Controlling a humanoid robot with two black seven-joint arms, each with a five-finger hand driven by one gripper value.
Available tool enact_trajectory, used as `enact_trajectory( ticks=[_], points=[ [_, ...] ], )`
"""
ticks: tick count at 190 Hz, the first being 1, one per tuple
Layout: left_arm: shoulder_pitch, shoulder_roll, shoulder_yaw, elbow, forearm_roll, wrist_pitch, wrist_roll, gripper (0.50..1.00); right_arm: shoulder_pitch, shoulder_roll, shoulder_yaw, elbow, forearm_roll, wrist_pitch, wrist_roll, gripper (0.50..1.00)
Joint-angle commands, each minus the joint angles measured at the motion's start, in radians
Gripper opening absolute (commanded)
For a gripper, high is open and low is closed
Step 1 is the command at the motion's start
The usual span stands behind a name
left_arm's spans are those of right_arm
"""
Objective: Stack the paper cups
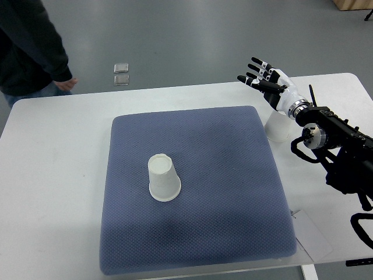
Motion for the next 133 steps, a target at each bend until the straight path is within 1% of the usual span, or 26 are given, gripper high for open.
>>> enact_trajectory(
  ticks=[1,109,133],
  points=[
    [0.0,0.0,-0.001,0.0,0.0,0.0,-0.001,1.0,0.0,0.0,0.0,0.0,0.0,0.0,0.0,0.932],
    [0.0,0.0,0.0,0.0,0.0,0.0,0.001,1.0,0.017,-0.005,-0.003,-0.001,-0.002,0.0,0.0,0.932],
    [0.0,0.0,0.0,0.0,0.0,0.0,0.001,1.0,0.042,-0.012,-0.018,-0.001,-0.014,0.005,0.0,0.932]
  ],
)
